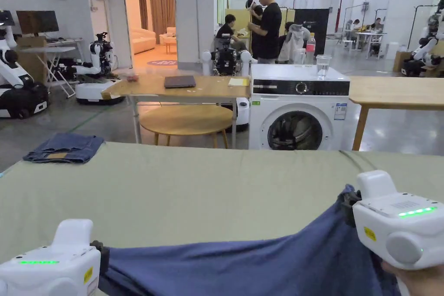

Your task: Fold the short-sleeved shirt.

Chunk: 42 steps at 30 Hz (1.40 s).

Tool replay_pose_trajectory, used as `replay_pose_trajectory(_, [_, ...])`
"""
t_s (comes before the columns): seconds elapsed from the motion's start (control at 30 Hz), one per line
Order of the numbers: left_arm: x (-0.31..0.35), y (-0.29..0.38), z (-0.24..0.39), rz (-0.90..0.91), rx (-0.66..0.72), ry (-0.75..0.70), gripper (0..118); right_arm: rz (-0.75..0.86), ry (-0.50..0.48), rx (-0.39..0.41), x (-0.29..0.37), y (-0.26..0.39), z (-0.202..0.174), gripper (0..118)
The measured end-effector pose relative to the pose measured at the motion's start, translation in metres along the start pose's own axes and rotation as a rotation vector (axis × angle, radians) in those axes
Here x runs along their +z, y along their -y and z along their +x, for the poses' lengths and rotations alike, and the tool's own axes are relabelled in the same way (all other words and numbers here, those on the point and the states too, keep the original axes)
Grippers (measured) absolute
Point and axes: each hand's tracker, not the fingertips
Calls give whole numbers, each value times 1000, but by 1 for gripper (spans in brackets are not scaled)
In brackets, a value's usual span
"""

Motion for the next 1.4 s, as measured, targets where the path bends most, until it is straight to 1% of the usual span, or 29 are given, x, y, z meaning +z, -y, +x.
replay_pose_trajectory(0.07, [-3, -34, 2, 51, -25, -23, 0, 71, 33, 16, 16, -34, 9, 1])
replay_pose_trajectory(0.1, [-3, -52, 4, 79, -33, -36, 0, 99, 45, 13, 12, -46, 17, 1])
replay_pose_trajectory(0.23, [3, -126, 15, 180, -55, -80, 0, 230, 108, -10, 31, -111, 46, 1])
replay_pose_trajectory(0.33, [7, -182, 22, 253, -81, -121, 0, 314, 140, -7, 38, -160, 61, 1])
replay_pose_trajectory(0.4, [11, -219, 26, 294, -80, -128, 0, 361, 143, -28, 41, -190, 72, 1])
replay_pose_trajectory(0.47, [15, -252, 30, 319, -93, -141, 0, 404, 165, -22, 43, -217, 76, 1])
replay_pose_trajectory(0.5, [19, -269, 32, 344, -98, -154, 0, 424, 174, -31, 44, -230, 80, 1])
replay_pose_trajectory(0.6, [29, -312, 32, 392, -102, -173, 0, 473, 171, -53, 49, -265, 87, 1])
replay_pose_trajectory(0.7, [39, -341, 31, 438, -128, -205, 0, 510, 180, -40, 52, -285, 93, 1])
replay_pose_trajectory(0.77, [48, -345, 32, 479, -129, -200, 0, 522, 190, -38, 52, -289, 95, 1])
replay_pose_trajectory(0.87, [41, -334, 35, 479, -140, -194, 0, 519, 175, -75, 47, -275, 99, 1])
replay_pose_trajectory(0.97, [12, -300, 41, 416, -152, -176, 0, 454, 174, -76, 19, -237, 99, 1])
replay_pose_trajectory(1.03, [-12, -272, 45, 328, -164, -140, 0, 405, 196, -64, -1, -205, 97, 1])
replay_pose_trajectory(1.13, [-35, -234, 51, 323, -172, -157, 0, 352, 211, -75, -16, -168, 98, 1])
replay_pose_trajectory(1.2, [-37, -222, 55, 282, -204, -138, 0, 333, 185, -97, -11, -151, 100, 1])
replay_pose_trajectory(1.23, [-34, -216, 57, 262, -233, -133, 0, 329, 183, -94, -7, -142, 101, 1])
replay_pose_trajectory(1.3, [-21, -201, 57, 279, -241, -130, 0, 307, 185, -82, 3, -128, 103, 1])
replay_pose_trajectory(1.33, [-10, -192, 56, 285, -234, -122, 0, 301, 181, -81, 12, -118, 103, 1])
replay_pose_trajectory(1.4, [18, -173, 52, 290, -186, -62, 0, 289, 174, -84, 35, -96, 102, 1])
